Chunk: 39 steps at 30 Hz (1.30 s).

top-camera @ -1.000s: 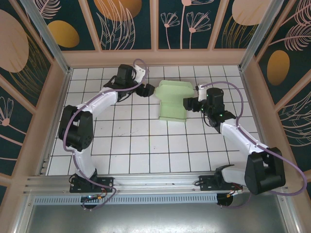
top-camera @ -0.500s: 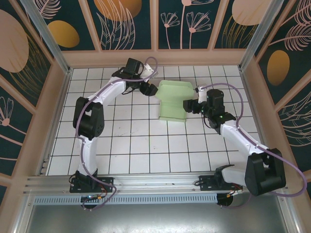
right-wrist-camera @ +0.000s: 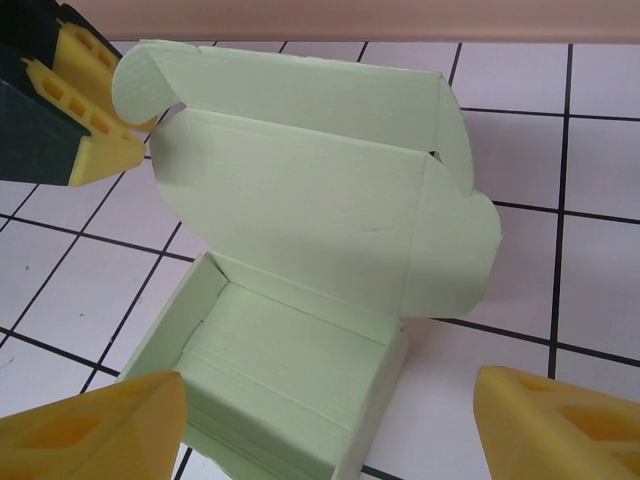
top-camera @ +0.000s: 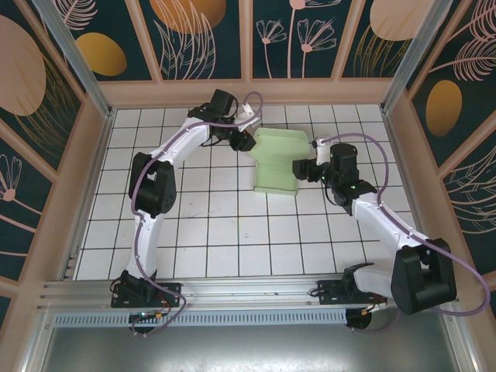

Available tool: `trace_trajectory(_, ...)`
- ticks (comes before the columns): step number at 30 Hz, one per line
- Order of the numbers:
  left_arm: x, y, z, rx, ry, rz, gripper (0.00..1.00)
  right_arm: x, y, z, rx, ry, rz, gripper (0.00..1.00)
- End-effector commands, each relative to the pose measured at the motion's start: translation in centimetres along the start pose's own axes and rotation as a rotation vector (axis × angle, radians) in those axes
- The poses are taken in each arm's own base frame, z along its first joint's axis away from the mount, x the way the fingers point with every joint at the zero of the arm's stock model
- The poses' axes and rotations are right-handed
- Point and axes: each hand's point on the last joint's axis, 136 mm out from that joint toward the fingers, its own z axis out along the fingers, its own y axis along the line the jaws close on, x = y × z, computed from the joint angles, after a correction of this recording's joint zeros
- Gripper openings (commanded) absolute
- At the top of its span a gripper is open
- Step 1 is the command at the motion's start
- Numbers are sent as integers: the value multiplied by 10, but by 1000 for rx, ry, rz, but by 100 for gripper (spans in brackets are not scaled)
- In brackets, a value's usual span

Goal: Fold the paper box

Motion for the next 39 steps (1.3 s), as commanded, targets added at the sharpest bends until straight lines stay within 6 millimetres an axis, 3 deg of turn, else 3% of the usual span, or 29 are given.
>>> trace_trajectory(1, 6, -9, 6, 55, 23, 6, 27, -1, -3, -6, 14, -22, 5, 75)
trace_trajectory(6, 5, -10, 5, 56, 19, 9, 16, 1, -4, -6, 15, -21, 7, 75)
trace_trajectory(9, 5, -10, 6, 55, 18, 14, 16, 1, -4, -6, 16, -21, 9, 75)
trace_trajectory(13, 4, -10, 6, 58, 14, 20, 1, 2, -4, -6, 18, -20, 10, 75)
trace_trajectory(19, 2, -12, 6, 68, 4, 30, 0, 5, -5, -5, 22, -12, 14, 75)
trace_trajectory(20, 2, -11, 6, 62, 3, 32, 8, 4, -5, -5, 22, -13, 14, 75)
trace_trajectory(21, 2, -10, 6, 55, 3, 34, 22, 5, -5, -5, 22, -12, 13, 75)
trace_trajectory(24, 0, -4, 4, 13, 2, 43, 40, 5, -6, -5, 23, -11, 14, 75)
trace_trajectory(33, 7, 7, -17, -42, -4, 68, 59, 8, -6, -4, 26, -9, 14, 75)
trace_trajectory(39, 6, 9, -28, 9, -74, 96, 74, 9, -6, -4, 24, -7, 14, 75)
